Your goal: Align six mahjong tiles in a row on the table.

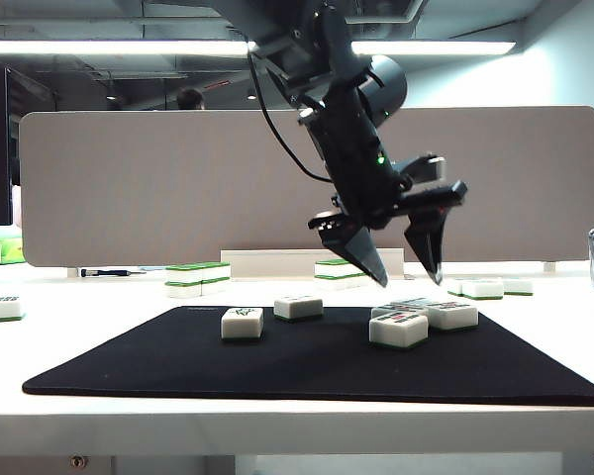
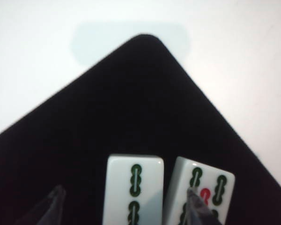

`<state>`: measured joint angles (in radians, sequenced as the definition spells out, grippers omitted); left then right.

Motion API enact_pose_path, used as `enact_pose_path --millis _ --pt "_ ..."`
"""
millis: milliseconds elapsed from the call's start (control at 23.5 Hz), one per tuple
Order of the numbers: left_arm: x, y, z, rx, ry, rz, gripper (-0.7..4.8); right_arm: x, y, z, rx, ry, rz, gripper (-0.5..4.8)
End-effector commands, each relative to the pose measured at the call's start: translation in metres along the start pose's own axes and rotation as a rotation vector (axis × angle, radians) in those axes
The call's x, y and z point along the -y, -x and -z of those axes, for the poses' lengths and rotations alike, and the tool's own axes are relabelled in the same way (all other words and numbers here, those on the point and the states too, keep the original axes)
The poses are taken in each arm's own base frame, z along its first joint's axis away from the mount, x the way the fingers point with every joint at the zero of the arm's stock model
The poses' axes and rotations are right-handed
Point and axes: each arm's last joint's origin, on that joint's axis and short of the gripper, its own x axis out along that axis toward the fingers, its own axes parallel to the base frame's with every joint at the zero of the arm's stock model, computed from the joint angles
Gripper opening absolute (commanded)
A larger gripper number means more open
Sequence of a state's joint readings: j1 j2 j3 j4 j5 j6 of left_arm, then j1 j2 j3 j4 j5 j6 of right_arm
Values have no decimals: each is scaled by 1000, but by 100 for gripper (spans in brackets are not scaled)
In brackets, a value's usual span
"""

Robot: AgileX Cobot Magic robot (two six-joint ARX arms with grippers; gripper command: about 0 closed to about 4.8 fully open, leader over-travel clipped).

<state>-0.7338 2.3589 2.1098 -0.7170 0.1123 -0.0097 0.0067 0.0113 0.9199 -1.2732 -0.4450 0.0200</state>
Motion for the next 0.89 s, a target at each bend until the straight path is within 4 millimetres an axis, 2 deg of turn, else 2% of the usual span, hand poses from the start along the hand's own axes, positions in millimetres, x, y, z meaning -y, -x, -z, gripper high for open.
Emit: enact_pose_path --millis 43,170,213,256,341,895 --pt "1 -6 1 2 -12 -9 336 -1 3 0 24 14 -3 -1" --pt "-1 -13 3 -5 -15 -21 330 -1 3 0 24 14 -3 -1" --pt "-1 -13 3 -6 -15 -21 312 -1 3 0 24 14 -2 -1" --pt "-1 -13 3 -5 -15 -21 242 -1 3 0 24 14 -2 -1" --pt "-1 -13 3 -2 -15 -21 212 -1 3 0 25 14 -1 -1" --pt "-1 -14 7 -33 -13 -21 209 -1 3 0 25 15 -1 -1"
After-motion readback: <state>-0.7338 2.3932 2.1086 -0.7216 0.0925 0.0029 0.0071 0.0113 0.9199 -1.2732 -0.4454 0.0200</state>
